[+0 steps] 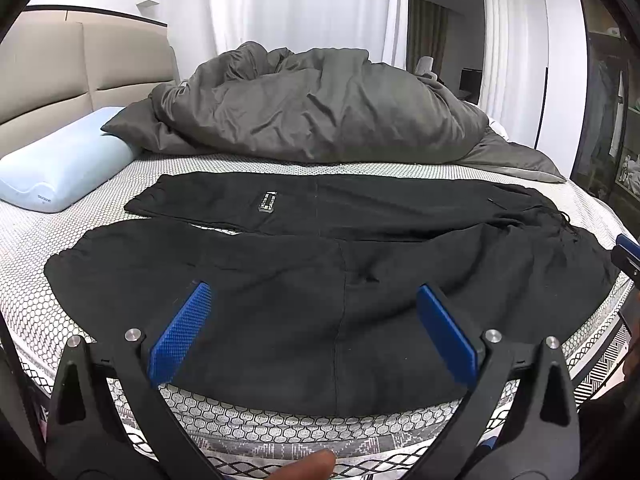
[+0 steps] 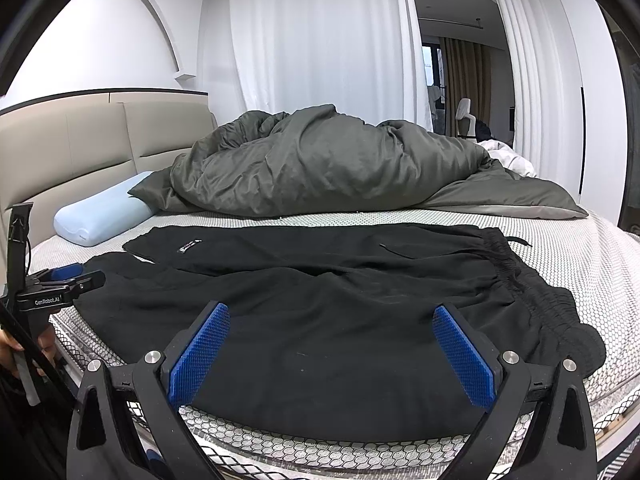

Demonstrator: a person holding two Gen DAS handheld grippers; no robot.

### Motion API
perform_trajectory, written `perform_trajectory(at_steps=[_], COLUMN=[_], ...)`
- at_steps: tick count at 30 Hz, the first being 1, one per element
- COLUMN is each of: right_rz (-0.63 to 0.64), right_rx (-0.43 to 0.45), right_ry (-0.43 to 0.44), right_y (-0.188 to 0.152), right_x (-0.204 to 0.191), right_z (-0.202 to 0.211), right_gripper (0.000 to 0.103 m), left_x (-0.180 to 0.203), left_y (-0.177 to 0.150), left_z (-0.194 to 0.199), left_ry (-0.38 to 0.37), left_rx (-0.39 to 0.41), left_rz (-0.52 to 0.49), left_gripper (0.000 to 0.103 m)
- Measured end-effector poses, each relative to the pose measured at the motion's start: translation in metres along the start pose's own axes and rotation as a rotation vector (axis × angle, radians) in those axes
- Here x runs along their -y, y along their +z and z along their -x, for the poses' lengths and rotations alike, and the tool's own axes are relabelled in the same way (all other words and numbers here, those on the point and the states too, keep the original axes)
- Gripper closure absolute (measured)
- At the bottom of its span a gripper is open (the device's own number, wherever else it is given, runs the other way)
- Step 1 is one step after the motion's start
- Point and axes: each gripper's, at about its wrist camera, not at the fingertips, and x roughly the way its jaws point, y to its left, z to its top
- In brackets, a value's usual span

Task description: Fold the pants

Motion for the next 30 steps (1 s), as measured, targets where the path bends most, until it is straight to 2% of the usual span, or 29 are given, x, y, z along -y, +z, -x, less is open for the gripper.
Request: perform_trajectory(at_steps=[30], right_rz=[0.007], right_rx=[0.001], right_ry=[-0.006], right_y=[0.0002], right_x=[-0.0015], right_z=[0.0011], right_gripper=[0.000], left_x=[-0.0006], left_y=[0.0046], left_z=[0.0026], left_ry=[0.005], left_rx=[-0.012], left_rz=[0.007], left_gripper=[0.001])
